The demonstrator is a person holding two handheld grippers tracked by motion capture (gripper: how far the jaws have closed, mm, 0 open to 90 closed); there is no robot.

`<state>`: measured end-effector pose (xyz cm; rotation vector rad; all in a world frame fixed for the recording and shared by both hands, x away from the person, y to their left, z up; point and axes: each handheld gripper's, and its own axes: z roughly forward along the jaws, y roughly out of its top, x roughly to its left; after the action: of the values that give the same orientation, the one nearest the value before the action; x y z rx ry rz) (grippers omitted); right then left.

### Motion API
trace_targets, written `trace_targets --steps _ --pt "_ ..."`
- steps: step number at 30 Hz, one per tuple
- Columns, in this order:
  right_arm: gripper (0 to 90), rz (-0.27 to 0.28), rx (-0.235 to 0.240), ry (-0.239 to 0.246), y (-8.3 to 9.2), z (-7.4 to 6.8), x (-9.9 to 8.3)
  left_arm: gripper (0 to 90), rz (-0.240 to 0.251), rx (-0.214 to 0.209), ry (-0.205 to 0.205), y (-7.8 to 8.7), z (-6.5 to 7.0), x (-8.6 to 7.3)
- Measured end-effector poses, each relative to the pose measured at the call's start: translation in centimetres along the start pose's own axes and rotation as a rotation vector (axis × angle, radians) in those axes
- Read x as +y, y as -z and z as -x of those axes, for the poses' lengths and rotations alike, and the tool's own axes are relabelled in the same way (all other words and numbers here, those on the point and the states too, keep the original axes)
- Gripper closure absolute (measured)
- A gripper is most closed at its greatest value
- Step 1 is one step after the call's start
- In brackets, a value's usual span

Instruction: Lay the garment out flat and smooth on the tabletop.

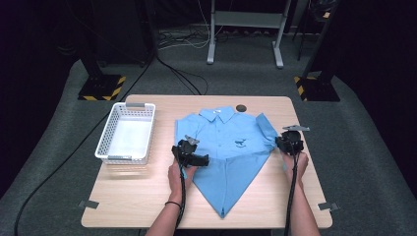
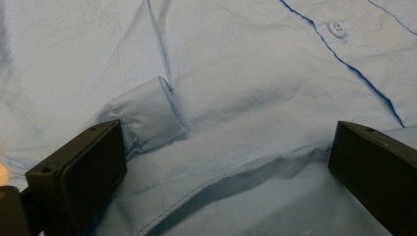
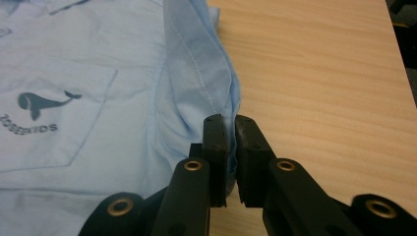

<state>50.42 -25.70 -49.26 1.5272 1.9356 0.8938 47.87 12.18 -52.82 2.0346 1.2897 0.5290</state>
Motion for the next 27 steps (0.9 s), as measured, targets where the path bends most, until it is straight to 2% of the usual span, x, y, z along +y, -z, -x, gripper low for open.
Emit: trace_targets --steps 7,10,13,14,17,18,19,20,21,23,24,25,27 --pt "82.2 -0.032 -0.052 0.005 -0.6 0.6 -0.9 0.6 0.000 0.000 0.000 0.0 0.0 0.0" --pt "77.4 -0.044 -0.083 -0.016 -0.7 1.3 -1.3 0.6 0.000 0.000 0.000 0.0 0.0 0.0" --pt "73.3 -0.041 -0.088 -0.042 -0.6 1.7 -1.5 0.6 0.000 0.000 0.000 0.0 0.0 0.0" --pt "64.9 -0.025 -0.096 -0.067 -0.2 1.9 -1.5 0.6 0.000 0.000 0.000 0.0 0.0 0.0" --pt "62.3 0.006 -0.099 -0.073 0.5 1.8 -1.3 0.6 0.000 0.000 0.000 0.0 0.0 0.0" --pt "54.2 0.032 -0.107 -0.057 1.0 1.4 -0.9 0.6 0.000 0.000 0.000 0.0 0.0 0.0" --pt "54.2 0.032 -0.107 -0.057 1.0 1.4 -0.9 0.6 0.000 0.000 0.000 0.0 0.0 0.0" --pt "44.0 0.039 -0.105 -0.053 1.2 0.9 -0.5 0.6 0.000 0.000 0.000 0.0 0.0 0.0" --pt "44.0 0.039 -0.105 -0.053 1.2 0.9 -0.5 0.6 0.000 0.000 0.000 0.0 0.0 0.0" --pt "37.1 0.045 -0.083 -0.070 1.2 0.5 -0.2 0.6 0.000 0.000 0.000 0.0 0.0 0.0" --pt "28.6 0.038 -0.073 -0.068 0.7 -0.3 0.1 0.6 0.000 0.000 0.000 0.0 0.0 0.0" --pt "28.6 0.038 -0.073 -0.068 0.7 -0.3 0.1 0.6 0.000 0.000 0.000 0.0 0.0 0.0" --pt "24.2 0.011 -0.071 -0.049 -0.2 -1.2 0.1 0.6 0.000 0.000 0.000 0.0 0.0 0.0"
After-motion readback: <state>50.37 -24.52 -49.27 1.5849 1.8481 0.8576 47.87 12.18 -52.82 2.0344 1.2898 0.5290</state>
